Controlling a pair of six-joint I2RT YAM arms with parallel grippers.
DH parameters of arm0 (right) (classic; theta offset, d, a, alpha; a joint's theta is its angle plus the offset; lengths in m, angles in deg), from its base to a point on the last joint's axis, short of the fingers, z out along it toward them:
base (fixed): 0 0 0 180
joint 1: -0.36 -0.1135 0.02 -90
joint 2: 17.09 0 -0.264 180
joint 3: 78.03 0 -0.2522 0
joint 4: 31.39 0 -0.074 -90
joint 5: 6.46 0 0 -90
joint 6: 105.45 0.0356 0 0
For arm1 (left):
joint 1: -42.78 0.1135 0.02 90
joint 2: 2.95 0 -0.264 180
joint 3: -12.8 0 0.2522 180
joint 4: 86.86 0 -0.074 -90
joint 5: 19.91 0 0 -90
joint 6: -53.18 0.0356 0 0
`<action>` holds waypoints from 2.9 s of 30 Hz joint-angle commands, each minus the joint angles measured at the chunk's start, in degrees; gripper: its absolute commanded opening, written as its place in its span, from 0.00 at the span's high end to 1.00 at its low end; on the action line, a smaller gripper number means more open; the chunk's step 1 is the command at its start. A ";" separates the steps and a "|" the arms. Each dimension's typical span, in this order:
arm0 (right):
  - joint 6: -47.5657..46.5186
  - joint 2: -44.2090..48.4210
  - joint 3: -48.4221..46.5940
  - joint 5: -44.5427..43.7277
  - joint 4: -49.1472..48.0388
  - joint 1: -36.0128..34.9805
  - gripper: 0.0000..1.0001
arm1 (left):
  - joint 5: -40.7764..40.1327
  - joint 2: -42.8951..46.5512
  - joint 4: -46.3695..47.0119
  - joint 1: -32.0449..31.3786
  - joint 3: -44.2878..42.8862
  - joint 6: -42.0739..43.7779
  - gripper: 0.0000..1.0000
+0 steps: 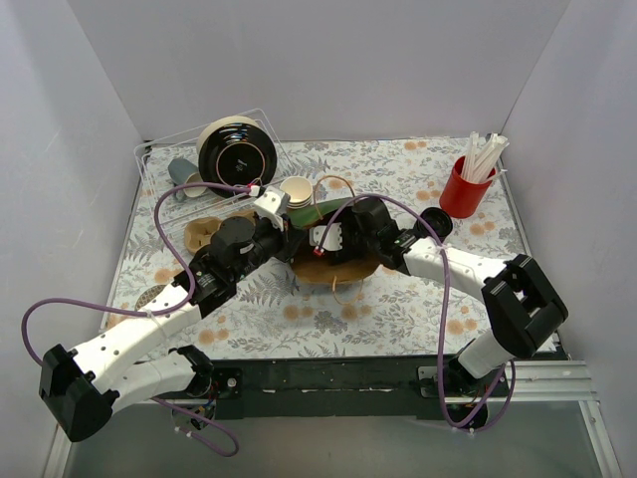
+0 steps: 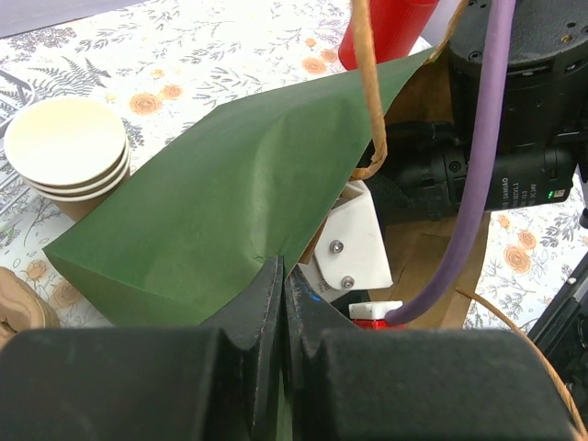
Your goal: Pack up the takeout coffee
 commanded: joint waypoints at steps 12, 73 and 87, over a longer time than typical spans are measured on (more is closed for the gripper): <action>4.41 -3.14 -1.32 -2.50 3.27 0.60 0.77 | 1.65 1.21 0.84 0.66 -3.19 -2.65 1.00; 4.32 18.92 -3.09 4.35 23.92 0.60 0.01 | 4.82 -4.15 -7.87 0.84 -9.96 1.40 1.00; 5.46 22.70 -3.08 5.58 24.63 0.60 0.02 | 4.38 -5.12 -9.62 0.84 -11.46 1.57 1.00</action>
